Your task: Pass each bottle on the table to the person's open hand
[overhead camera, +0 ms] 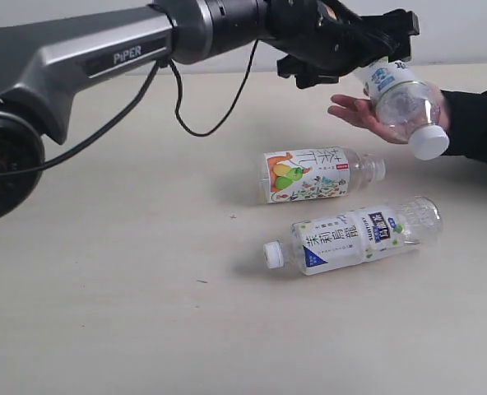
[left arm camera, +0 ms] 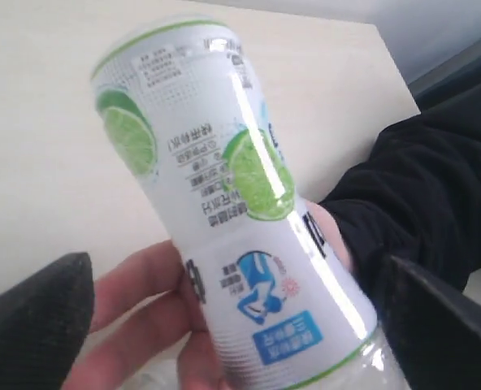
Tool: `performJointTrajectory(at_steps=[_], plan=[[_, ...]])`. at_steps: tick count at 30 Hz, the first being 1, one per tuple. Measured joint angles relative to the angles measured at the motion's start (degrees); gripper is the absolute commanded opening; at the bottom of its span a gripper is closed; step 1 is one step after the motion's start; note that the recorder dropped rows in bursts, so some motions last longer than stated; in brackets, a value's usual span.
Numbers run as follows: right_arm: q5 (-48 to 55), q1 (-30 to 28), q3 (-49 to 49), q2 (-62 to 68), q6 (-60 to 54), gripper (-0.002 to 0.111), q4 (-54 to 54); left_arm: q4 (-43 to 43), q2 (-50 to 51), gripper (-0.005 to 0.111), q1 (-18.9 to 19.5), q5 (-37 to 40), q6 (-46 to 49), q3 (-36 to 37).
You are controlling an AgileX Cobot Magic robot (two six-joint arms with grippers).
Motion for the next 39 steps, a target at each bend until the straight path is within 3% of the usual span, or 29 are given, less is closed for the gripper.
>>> performJointTrajectory(at_steps=[5, 7, 13, 18, 31, 39], plan=[[0.0, 0.0, 0.0, 0.0, 0.0, 0.000, 0.0, 2.6, -3.5, 0.089, 0.0, 5.2, 6.1, 0.0], [0.0, 0.0, 0.0, 0.0, 0.0, 0.000, 0.0, 3.2, -4.9, 0.083, 0.1, 7.7, 11.6, 0.0], [0.0, 0.0, 0.0, 0.0, 0.0, 0.000, 0.0, 4.5, -8.4, 0.044, 0.1, 17.1, 22.7, 0.0], [0.0, 0.0, 0.0, 0.0, 0.0, 0.000, 0.0, 6.3, -9.6, 0.001, 0.1, 23.4, 28.4, 0.0], [0.0, 0.0, 0.0, 0.0, 0.0, 0.000, 0.0, 9.1, -9.8, 0.000, 0.0, 36.4, 31.2, 0.0], [0.0, 0.0, 0.0, 0.0, 0.0, 0.000, 0.0, 9.5, -10.4, 0.000, -5.7, 38.4, 32.9, 0.0]])
